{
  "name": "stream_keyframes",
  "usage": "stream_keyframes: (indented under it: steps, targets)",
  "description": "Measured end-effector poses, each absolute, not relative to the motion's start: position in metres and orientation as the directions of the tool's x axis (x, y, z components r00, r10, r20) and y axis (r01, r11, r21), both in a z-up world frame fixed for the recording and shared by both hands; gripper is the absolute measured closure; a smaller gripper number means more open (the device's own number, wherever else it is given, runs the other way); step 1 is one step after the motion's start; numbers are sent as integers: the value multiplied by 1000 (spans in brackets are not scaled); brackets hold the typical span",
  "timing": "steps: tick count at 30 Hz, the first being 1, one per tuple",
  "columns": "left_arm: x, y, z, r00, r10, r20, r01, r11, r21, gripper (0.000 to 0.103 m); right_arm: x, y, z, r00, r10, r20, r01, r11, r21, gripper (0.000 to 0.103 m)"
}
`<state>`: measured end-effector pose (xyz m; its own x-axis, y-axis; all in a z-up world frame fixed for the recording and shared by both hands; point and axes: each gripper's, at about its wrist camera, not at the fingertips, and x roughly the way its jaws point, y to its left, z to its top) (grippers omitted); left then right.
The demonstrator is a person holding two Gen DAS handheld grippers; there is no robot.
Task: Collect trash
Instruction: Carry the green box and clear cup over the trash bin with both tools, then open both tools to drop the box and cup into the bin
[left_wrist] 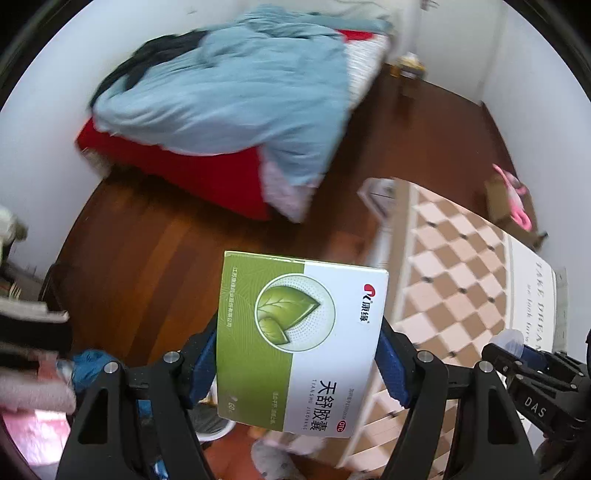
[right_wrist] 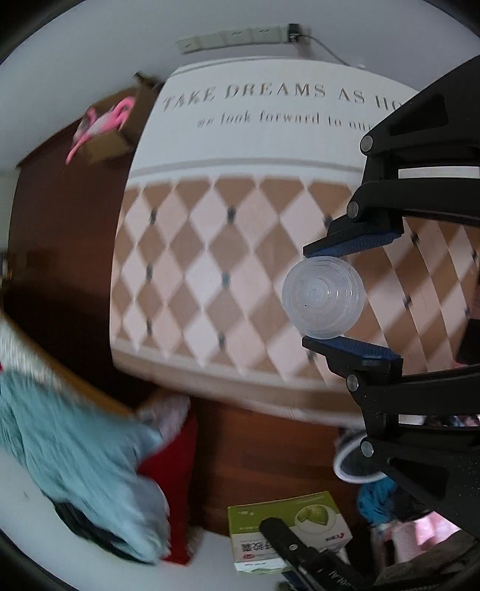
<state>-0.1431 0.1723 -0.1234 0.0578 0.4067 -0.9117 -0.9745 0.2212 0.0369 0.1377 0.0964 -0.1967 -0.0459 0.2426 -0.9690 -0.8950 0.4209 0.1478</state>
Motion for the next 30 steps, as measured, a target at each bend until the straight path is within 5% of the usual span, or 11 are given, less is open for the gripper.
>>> stream_keyframes:
  steps: [11,20,30]
  targets:
    - [-369,149,-173,-47,282,-958,-993,-119,14,32,-86,139,-181,-249,230,-941,-948,142,286,60]
    - [-469,136,-313,15,104,-994,-954,-298,-46,32,-255,164,-294,-301,26,-953,-954,-16,301,60]
    - [-490,134,-407,164,-4,-986,-930,-335,-153,25,-314,165,-409,-252,-95,-963,-965,-56,258,60]
